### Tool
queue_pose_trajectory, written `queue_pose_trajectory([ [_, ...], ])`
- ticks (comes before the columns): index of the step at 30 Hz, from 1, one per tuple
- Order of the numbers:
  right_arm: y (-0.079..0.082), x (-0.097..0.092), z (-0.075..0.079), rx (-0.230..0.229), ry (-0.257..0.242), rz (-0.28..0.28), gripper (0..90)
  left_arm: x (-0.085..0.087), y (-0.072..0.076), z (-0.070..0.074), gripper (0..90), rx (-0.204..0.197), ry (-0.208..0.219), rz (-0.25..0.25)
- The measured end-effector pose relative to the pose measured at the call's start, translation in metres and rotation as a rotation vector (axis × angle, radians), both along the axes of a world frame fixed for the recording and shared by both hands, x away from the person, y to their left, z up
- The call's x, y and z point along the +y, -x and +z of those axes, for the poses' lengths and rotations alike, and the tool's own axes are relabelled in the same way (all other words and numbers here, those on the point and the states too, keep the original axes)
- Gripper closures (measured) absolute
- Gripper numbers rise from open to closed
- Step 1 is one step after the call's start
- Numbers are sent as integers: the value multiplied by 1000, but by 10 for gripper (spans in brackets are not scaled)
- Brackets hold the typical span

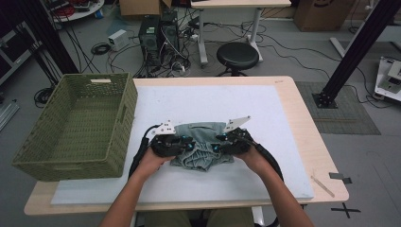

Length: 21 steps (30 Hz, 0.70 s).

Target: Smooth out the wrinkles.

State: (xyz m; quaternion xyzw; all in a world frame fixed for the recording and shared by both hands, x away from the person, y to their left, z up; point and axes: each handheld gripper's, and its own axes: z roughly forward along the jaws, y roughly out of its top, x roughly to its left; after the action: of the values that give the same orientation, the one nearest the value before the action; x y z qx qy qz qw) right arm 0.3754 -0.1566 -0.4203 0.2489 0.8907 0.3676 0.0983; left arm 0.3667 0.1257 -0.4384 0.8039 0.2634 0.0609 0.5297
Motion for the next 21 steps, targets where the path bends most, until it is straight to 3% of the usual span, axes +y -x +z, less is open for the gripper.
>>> queue_pose_trajectory([
  [8, 1, -6, -11, 29, -56, -15, 591, 5, 3, -6, 724, -7, 8, -3],
  [16, 0, -7, -11, 44, -62, -15, 591, 4, 2, -6, 724, -4, 5, 5],
  [21, 2, -7, -6, 36, -69, -32, 555, 3, 1, 0, 678, 0, 30, 24],
])
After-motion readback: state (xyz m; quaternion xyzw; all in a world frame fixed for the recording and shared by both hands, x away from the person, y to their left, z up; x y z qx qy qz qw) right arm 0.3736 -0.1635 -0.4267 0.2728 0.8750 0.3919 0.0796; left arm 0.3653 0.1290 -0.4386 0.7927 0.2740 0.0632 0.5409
